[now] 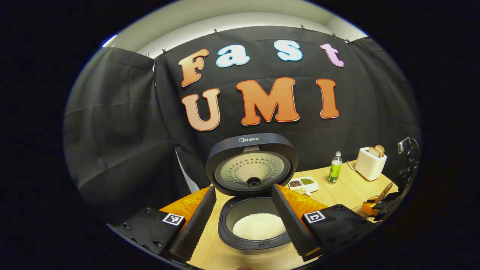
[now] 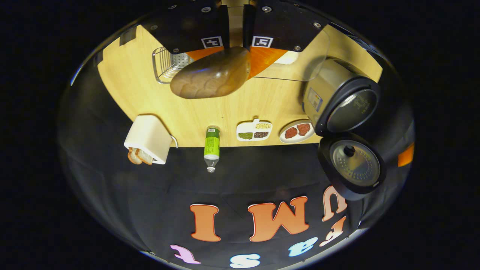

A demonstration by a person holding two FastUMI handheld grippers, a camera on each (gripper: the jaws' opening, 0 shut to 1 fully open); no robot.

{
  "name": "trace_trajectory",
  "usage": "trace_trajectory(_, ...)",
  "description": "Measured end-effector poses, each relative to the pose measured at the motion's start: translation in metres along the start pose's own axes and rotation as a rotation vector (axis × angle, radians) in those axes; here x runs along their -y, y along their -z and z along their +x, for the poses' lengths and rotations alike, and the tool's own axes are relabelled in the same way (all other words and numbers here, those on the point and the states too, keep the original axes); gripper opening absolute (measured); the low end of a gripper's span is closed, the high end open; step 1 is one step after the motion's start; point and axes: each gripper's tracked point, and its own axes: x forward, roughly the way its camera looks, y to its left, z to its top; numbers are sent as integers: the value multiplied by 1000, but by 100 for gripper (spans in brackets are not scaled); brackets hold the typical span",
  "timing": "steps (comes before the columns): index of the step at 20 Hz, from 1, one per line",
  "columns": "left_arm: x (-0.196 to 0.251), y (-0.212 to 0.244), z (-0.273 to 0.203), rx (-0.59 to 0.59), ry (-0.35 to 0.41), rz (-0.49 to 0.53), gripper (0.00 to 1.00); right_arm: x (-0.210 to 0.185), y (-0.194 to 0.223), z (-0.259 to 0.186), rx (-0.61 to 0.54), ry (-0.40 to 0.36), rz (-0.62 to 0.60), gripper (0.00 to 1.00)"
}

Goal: Close the left gripper, press the button to open the rice cooker; take a wooden spoon from the chopstick holder with the right hand, scoop a spoonful of rice and pour it into the rice cooker, then put the wooden spoon back into the chopstick holder.

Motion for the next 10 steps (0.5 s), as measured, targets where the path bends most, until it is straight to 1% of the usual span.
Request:
trace_trajectory(3, 1, 3, -1, -4, 10, -2, 93, -12, 7, 3, -2, -3, -19, 14)
trace_trajectory(4, 1, 2, -1, -3, 12, -2, 93, -11, 8, 6, 1, 16, -40, 14)
trace_trajectory(5, 1, 3, -1, -4, 12, 0, 93, -8, 11, 8, 5, 41, -69, 12)
trace_trajectory(8, -2, 4, 1, -6, 13, 2, 93, -10, 16, 7, 19, 62, -110, 12)
trace_trajectory(10, -5, 6, 1, -9, 11, 3, 93, -12, 20, 13, 27, 74, -142, 12)
